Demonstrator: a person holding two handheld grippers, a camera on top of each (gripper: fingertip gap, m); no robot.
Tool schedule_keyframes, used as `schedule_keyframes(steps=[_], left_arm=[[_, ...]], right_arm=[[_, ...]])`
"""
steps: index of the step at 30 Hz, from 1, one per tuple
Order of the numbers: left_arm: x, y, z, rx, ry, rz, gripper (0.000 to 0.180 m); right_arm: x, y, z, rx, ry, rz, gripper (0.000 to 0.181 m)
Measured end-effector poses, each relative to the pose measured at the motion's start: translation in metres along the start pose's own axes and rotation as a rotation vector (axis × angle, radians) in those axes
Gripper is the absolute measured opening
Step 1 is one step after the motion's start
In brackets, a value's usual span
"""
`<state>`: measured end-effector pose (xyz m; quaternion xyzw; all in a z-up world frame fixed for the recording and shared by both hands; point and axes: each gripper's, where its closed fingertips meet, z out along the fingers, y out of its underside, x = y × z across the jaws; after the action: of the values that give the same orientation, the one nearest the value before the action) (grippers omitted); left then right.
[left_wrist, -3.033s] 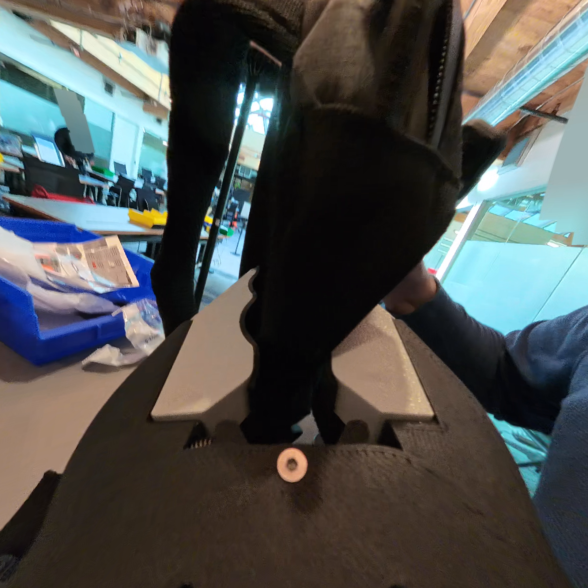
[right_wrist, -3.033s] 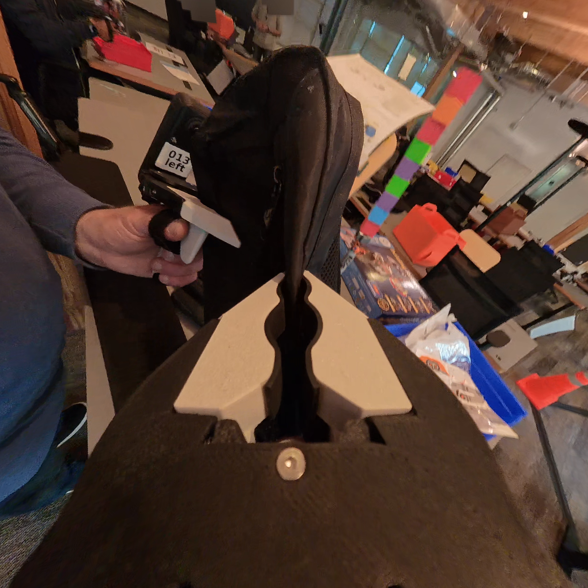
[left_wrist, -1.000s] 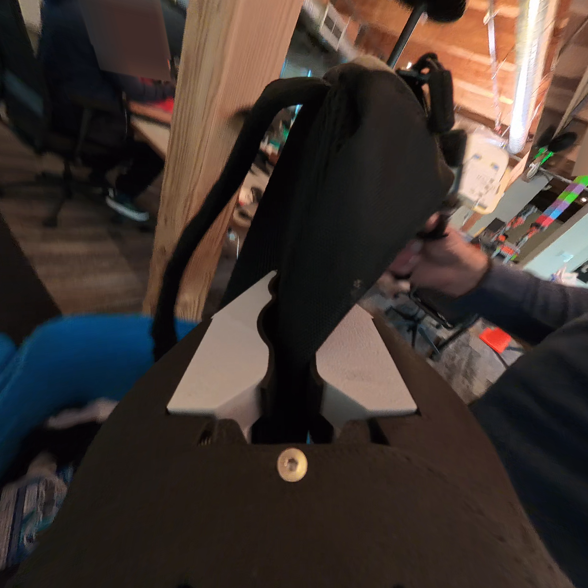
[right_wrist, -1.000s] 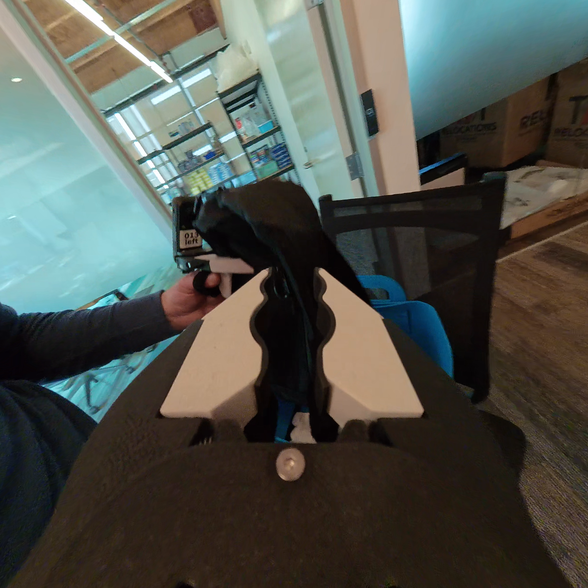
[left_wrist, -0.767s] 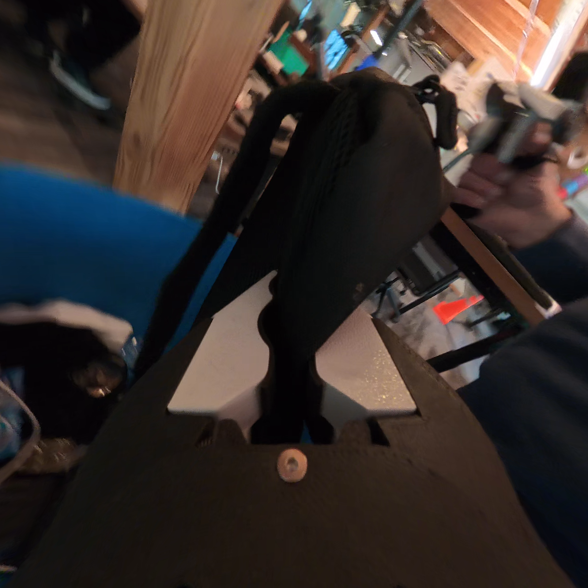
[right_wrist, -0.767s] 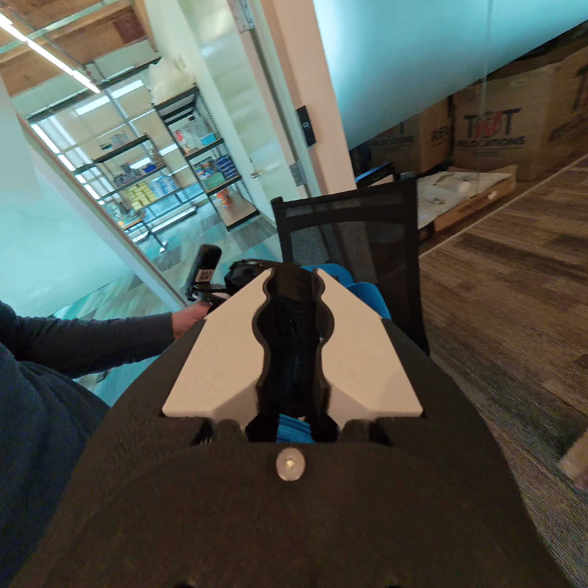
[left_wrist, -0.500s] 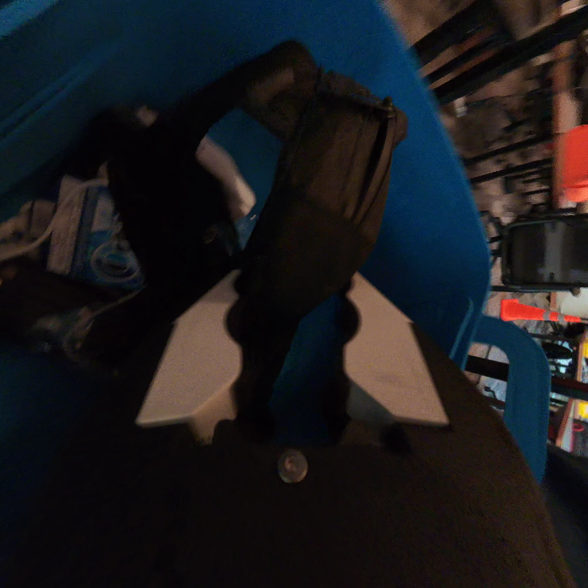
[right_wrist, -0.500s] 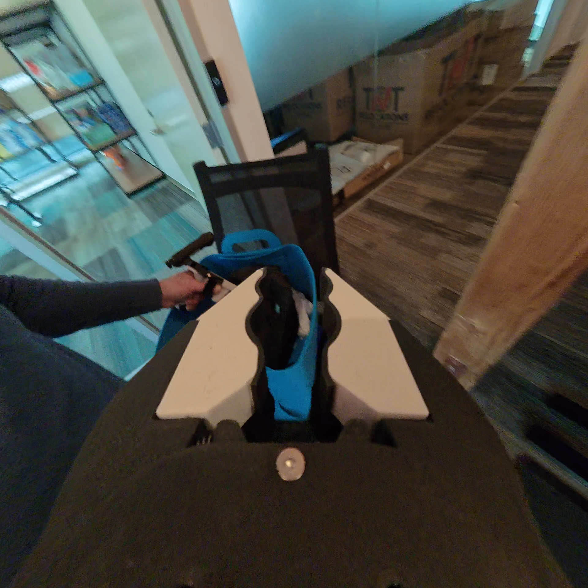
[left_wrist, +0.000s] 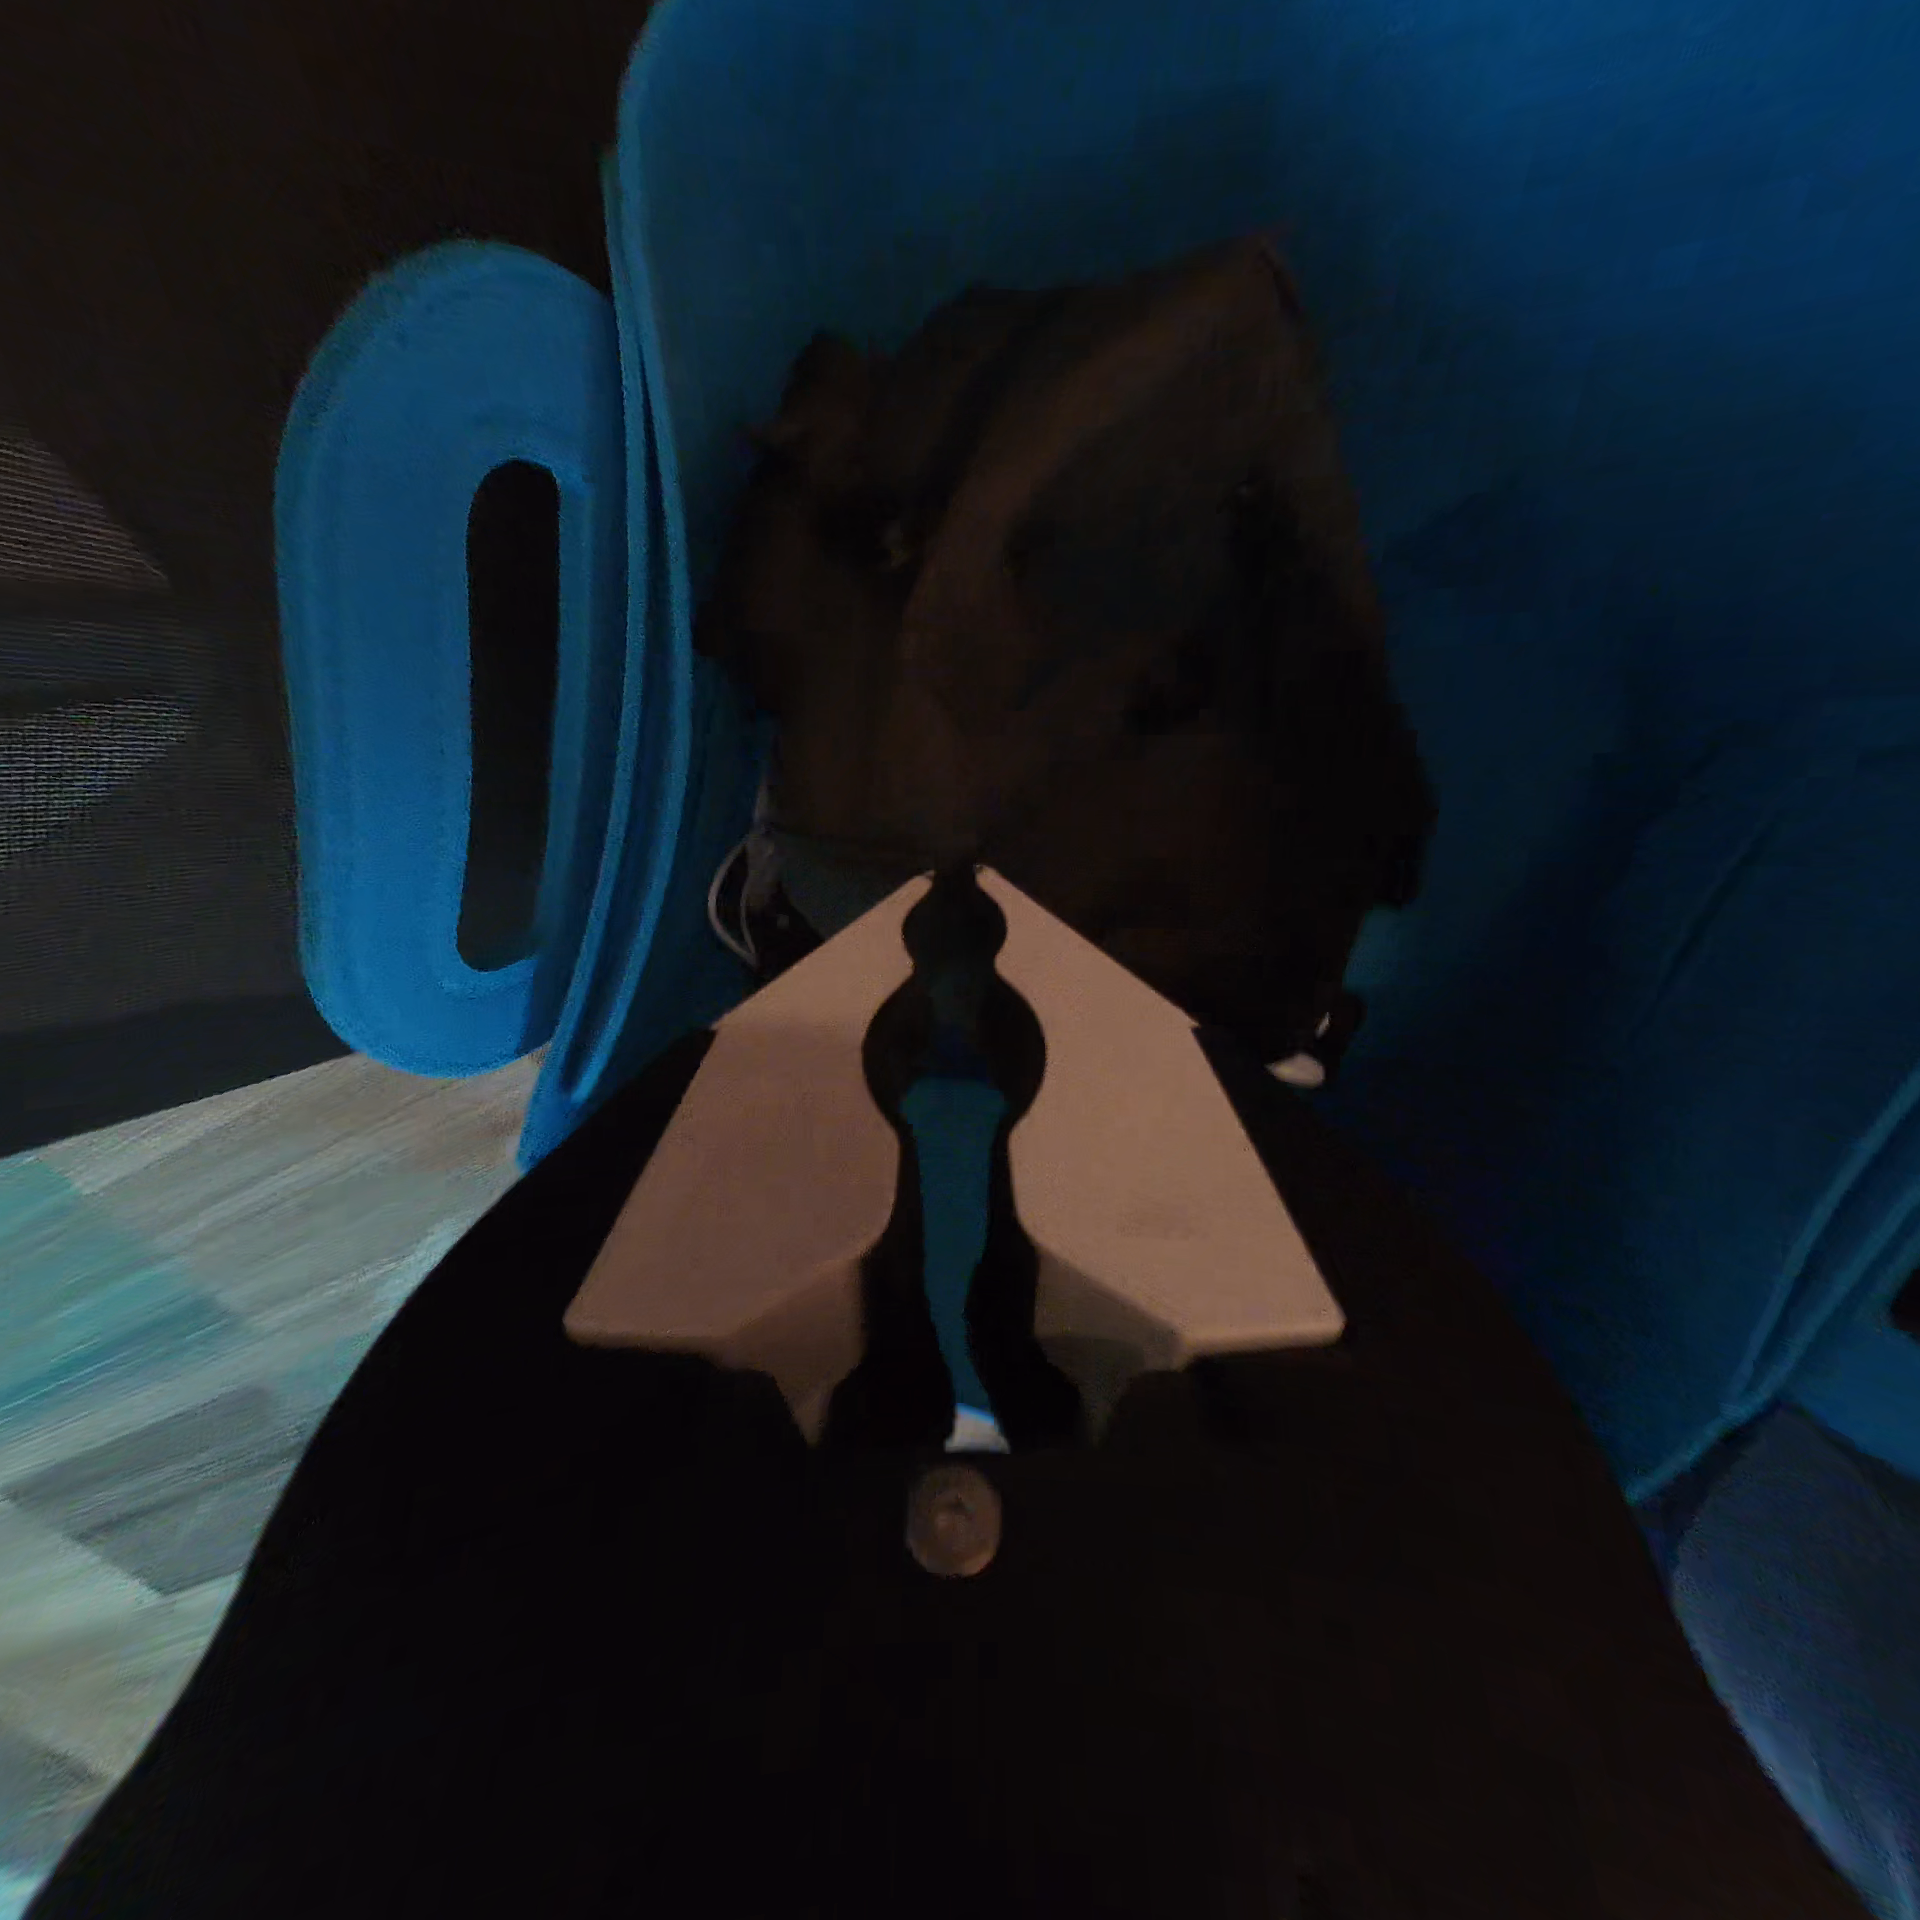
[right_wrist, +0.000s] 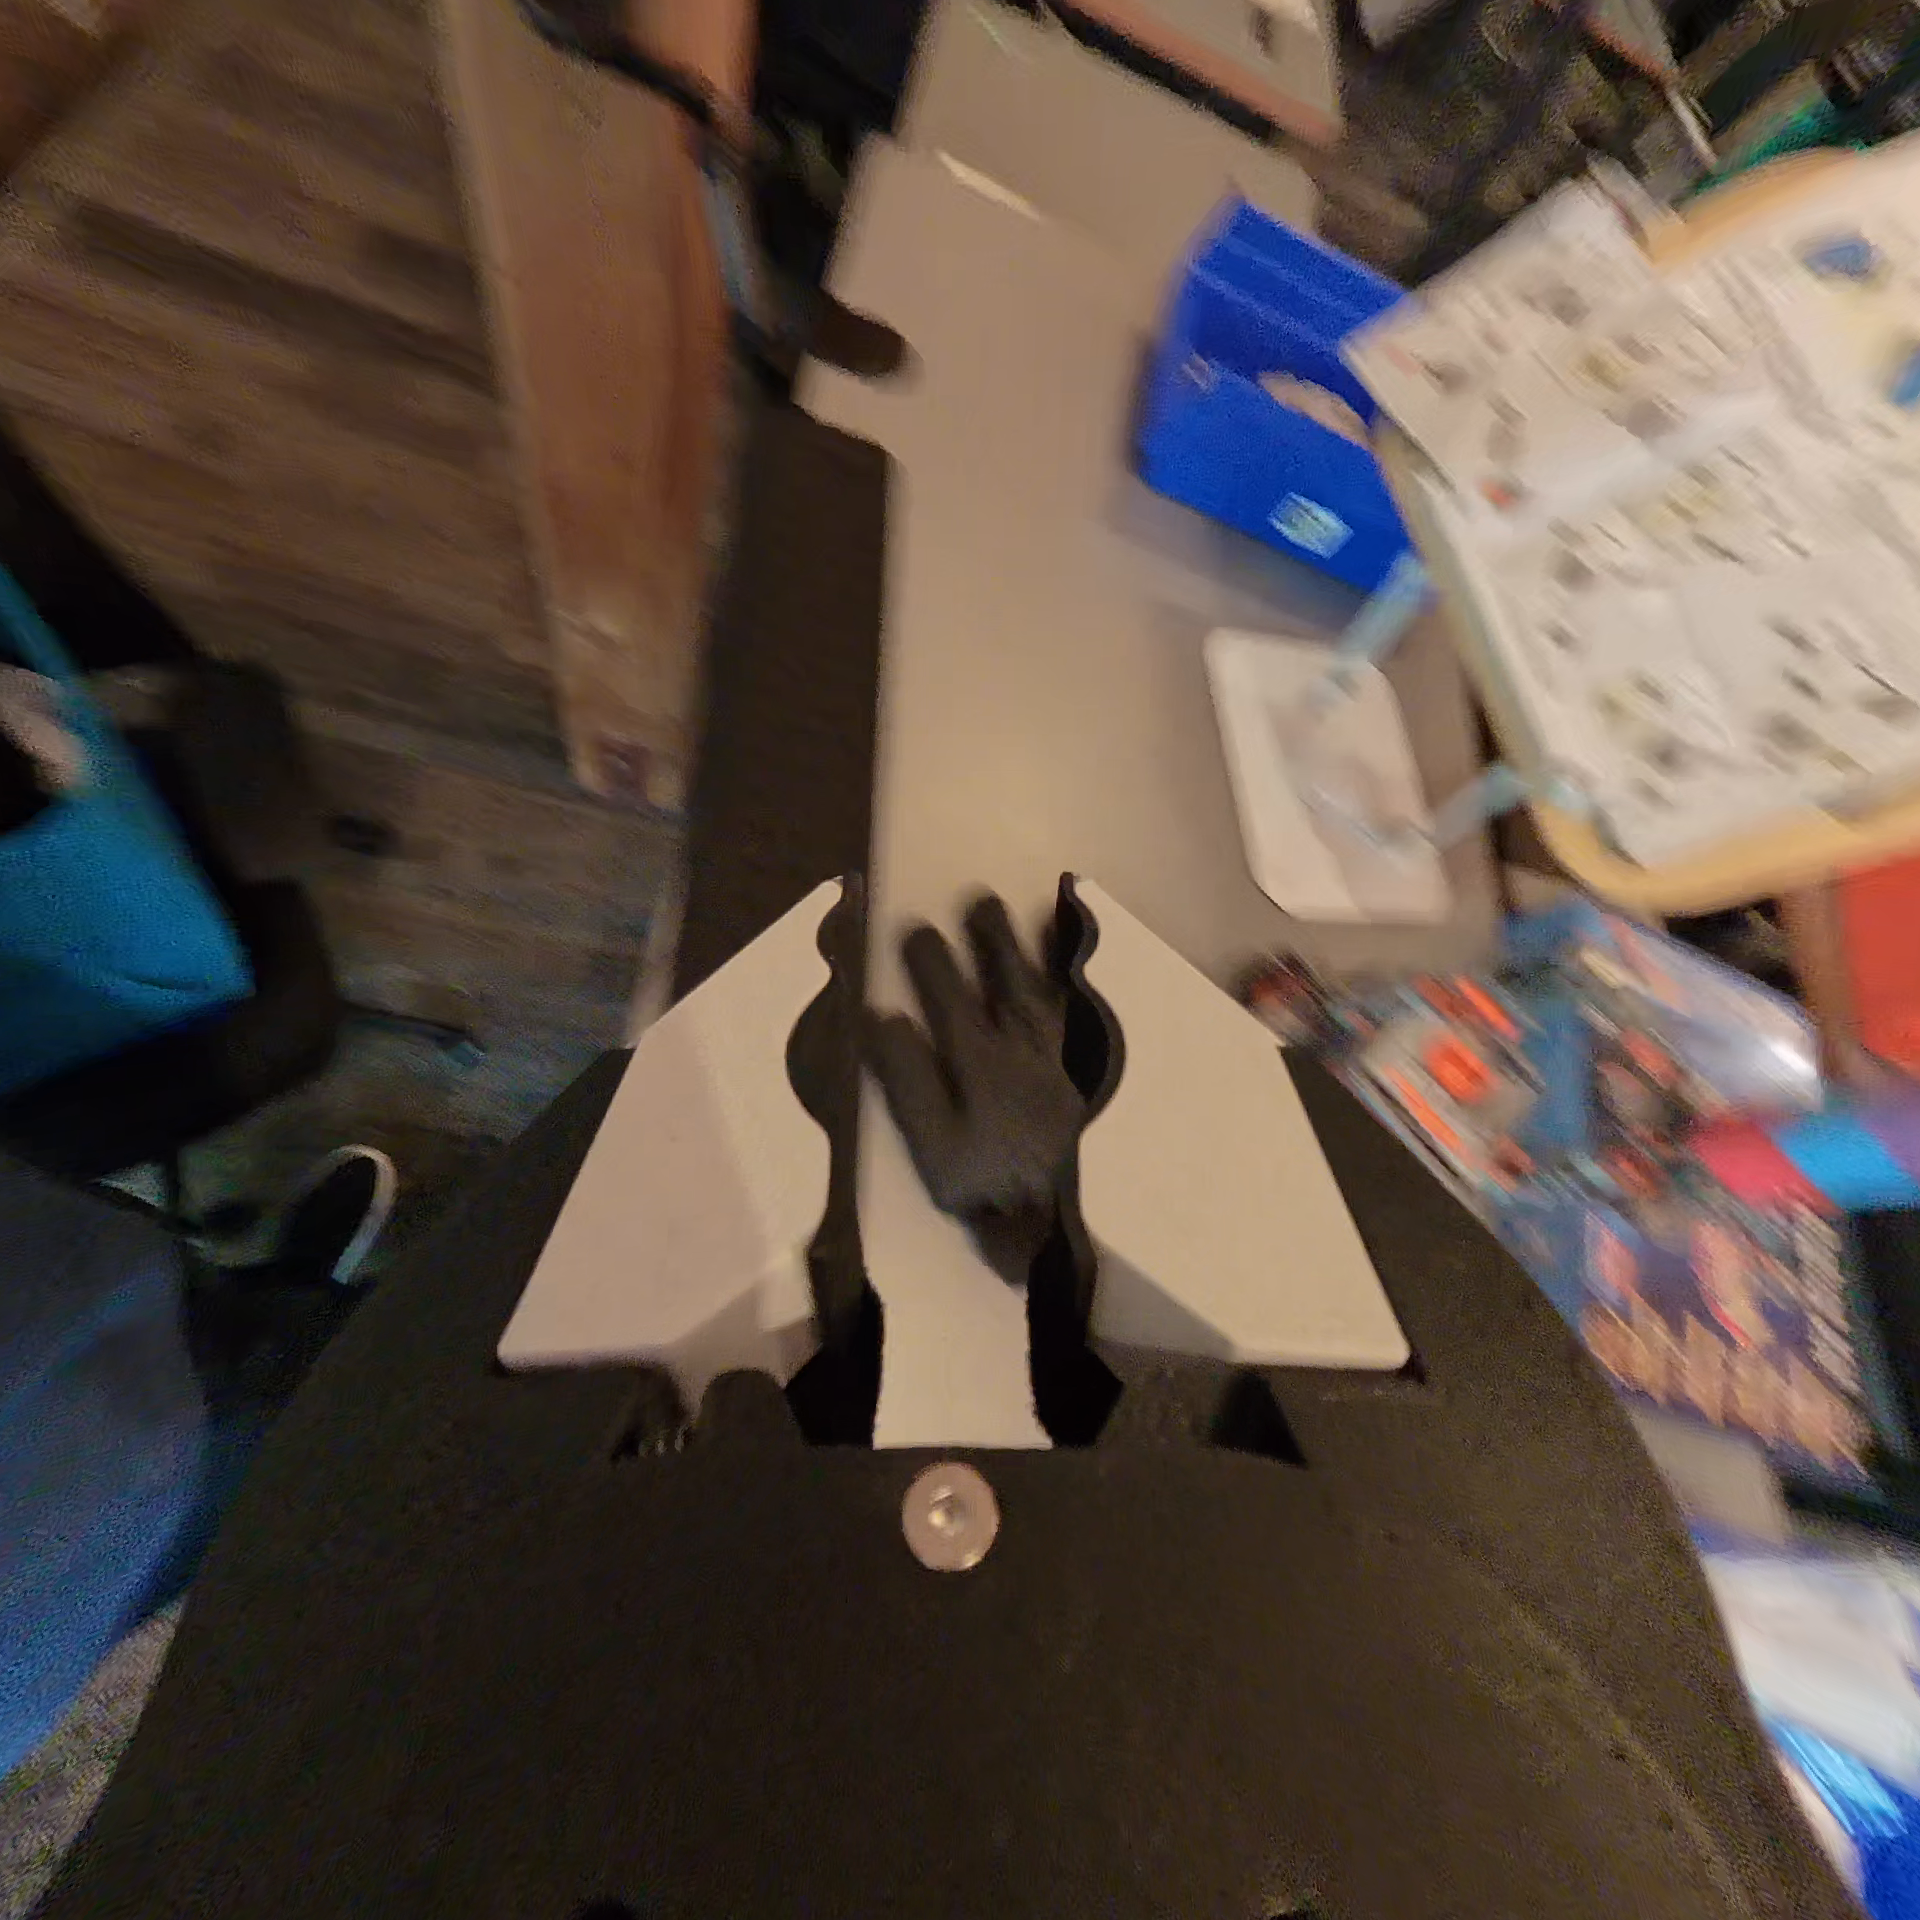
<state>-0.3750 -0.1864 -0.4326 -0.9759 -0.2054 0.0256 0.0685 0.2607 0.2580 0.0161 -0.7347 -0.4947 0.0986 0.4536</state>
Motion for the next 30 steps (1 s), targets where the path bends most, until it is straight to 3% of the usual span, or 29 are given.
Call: schedule_keyframes(steps=[5, 9, 13, 19, 23, 30], left_arm=[[0.002, -0.030, -0.045, 0.064, -0.017, 0.041, 0.000], [0.066, -0.108, -0.115, 0.270, 0.040, 0.135, 0.000], [0.196, -0.193, -0.172, 0.457, 0.174, 0.418, 0.000], [0.413, -0.264, -0.215, 0.652, 0.443, 0.792, 0.005], [0.534, -0.274, -0.242, 0.712, 0.697, 0.984, 0.003], [0.652, -0.275, -0.277, 0.763, 0.913, 1.195, 0.004]], right_arm=[[0.104, 0.084, -0.053, -0.174, 0.091, 0.071, 0.035], [0.127, 0.181, -0.064, -0.363, 0.003, 0.134, 0.039], [0.114, 0.277, -0.075, -0.535, -0.090, 0.072, 0.039], [0.082, 0.398, -0.099, -0.647, -0.160, 0.157, 0.043], [0.081, 0.430, -0.097, -0.585, -0.123, 0.213, 0.039], [0.082, 0.443, -0.088, -0.524, -0.073, 0.247, 0.025]])
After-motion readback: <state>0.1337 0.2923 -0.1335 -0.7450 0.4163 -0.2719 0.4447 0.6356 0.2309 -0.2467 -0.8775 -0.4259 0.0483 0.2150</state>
